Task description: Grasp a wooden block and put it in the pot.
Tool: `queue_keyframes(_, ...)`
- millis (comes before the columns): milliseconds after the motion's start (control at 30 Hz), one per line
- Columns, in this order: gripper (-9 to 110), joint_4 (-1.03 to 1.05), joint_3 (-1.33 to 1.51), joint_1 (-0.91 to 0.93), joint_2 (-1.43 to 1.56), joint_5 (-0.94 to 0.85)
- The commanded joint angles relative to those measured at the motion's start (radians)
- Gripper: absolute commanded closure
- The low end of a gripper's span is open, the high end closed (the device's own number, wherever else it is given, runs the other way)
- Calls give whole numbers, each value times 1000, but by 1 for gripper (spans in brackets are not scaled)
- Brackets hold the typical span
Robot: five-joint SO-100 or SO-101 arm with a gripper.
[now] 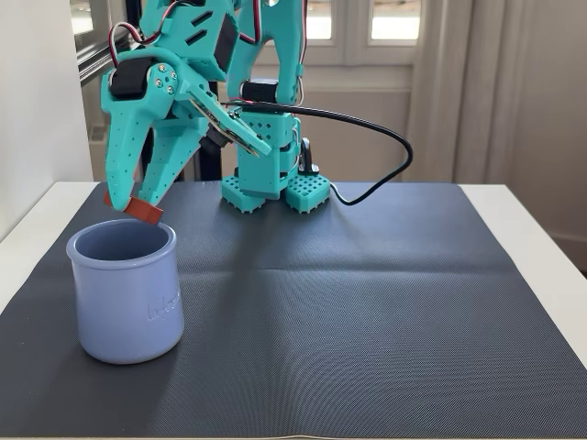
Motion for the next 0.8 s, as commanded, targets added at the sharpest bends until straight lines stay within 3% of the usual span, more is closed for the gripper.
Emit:
queue_keyframes(0, 101, -14, -15, 15, 5, -18)
queue_keyframes(433, 100, -14, -14, 6, 5, -17)
queue_keyframes(633, 89, -14, -14, 5, 6, -23)
queue_keyframes(767, 94, -14, -14, -12, 6, -23)
